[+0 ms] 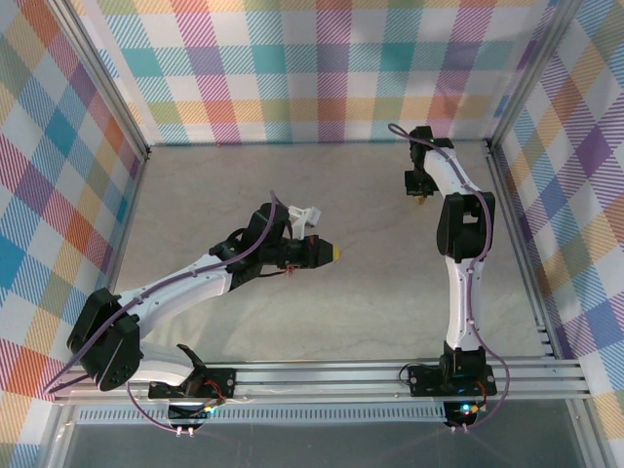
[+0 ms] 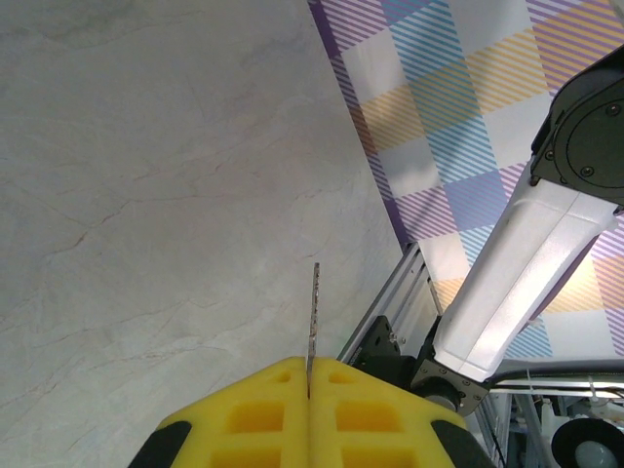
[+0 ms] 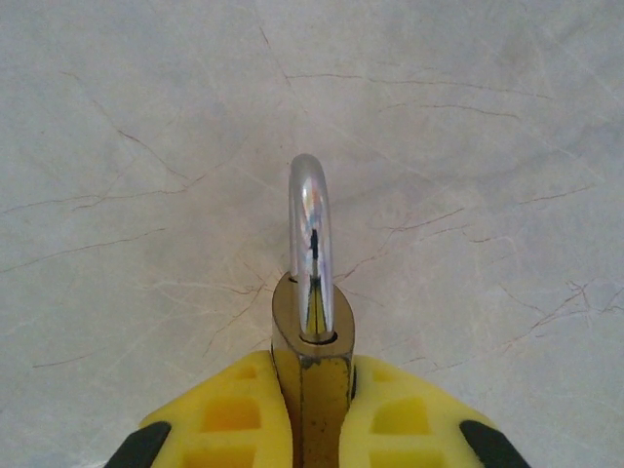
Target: Unlock with the key
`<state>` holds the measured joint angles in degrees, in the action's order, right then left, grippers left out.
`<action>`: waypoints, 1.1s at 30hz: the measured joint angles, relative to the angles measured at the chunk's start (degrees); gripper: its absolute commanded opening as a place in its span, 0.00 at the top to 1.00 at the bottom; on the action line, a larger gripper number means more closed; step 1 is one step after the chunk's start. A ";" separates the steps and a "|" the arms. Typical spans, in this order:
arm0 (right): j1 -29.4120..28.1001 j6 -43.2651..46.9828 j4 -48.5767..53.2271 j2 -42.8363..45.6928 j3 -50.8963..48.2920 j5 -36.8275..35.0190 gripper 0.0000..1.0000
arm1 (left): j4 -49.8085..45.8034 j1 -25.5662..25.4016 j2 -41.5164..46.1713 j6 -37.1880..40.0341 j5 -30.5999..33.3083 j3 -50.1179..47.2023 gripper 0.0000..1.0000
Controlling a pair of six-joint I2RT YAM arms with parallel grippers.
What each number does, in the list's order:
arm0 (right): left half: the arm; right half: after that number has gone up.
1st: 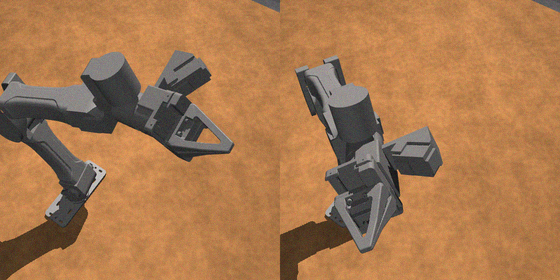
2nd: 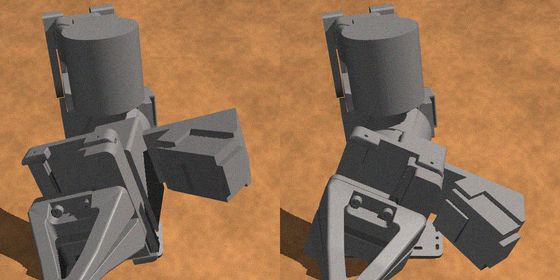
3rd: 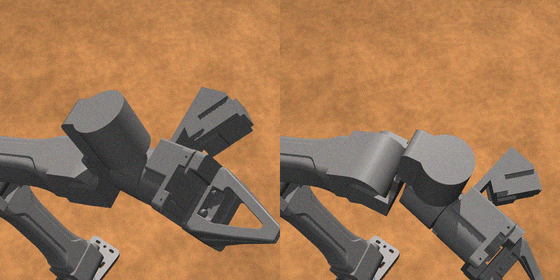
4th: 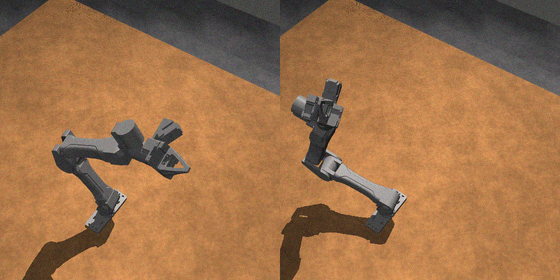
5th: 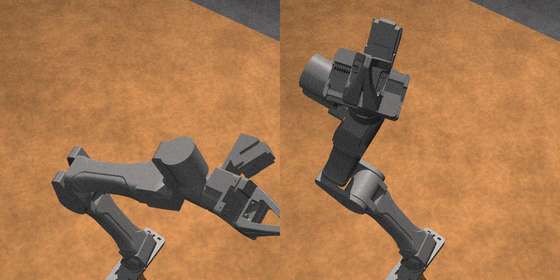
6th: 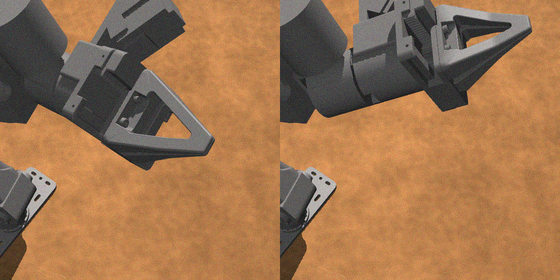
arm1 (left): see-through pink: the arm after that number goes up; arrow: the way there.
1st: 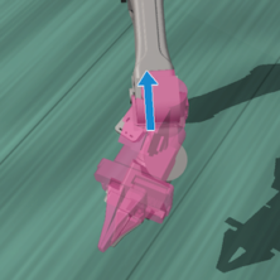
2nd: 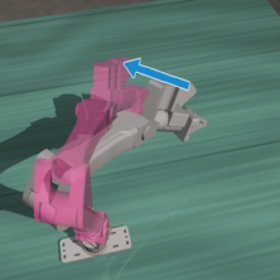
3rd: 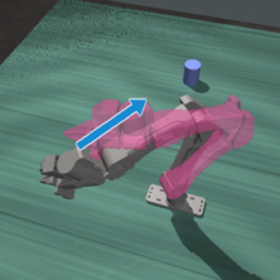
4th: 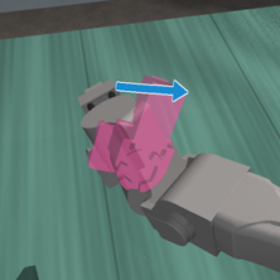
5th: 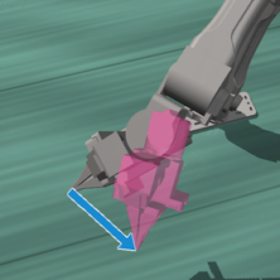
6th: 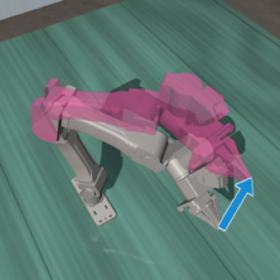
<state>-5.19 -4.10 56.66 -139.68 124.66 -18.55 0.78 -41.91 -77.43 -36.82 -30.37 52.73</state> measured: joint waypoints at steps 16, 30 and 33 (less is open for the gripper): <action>1.79 -1.05 3.63 -2.25 4.39 3.30 0.81 | -0.09 0.00 0.00 0.00 -0.02 0.00 1.00; 3.45 -1.01 7.19 -5.16 10.16 7.85 0.89 | -0.07 0.00 -1.22 0.00 -0.02 0.00 1.00; 3.76 -1.03 7.50 -5.31 10.47 8.74 1.00 | -0.07 0.00 -1.22 -0.02 -0.02 0.00 1.00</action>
<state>-1.43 -5.13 64.16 -144.99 135.13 -9.80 0.71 -41.91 -78.65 -36.84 -30.39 52.73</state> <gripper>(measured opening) 0.179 0.045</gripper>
